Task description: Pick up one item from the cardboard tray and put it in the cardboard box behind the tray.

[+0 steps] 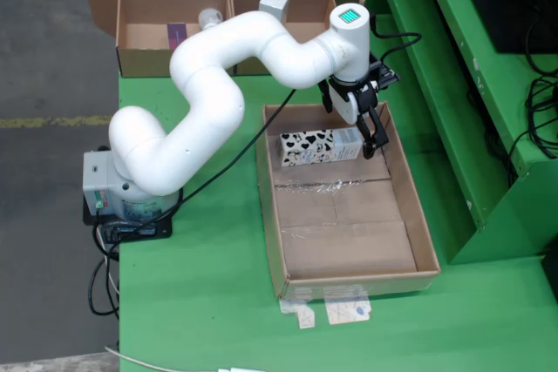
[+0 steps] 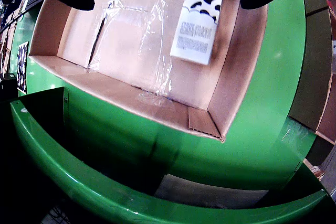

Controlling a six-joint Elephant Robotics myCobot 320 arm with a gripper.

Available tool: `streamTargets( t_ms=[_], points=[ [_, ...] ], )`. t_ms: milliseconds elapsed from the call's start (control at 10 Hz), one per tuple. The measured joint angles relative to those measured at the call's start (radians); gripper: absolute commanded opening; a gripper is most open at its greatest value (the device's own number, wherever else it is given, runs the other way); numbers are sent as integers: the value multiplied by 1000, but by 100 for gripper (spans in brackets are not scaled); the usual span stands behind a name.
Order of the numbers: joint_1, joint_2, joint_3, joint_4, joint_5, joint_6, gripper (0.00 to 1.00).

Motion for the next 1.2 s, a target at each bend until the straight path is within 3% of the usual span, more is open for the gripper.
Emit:
streamTargets(
  t_ms=[400, 1200],
  points=[
    [0, -190, 195, 0, 0, 0, 100],
    [0, -201, 551, -2, 0, -5, 100]
  ],
)
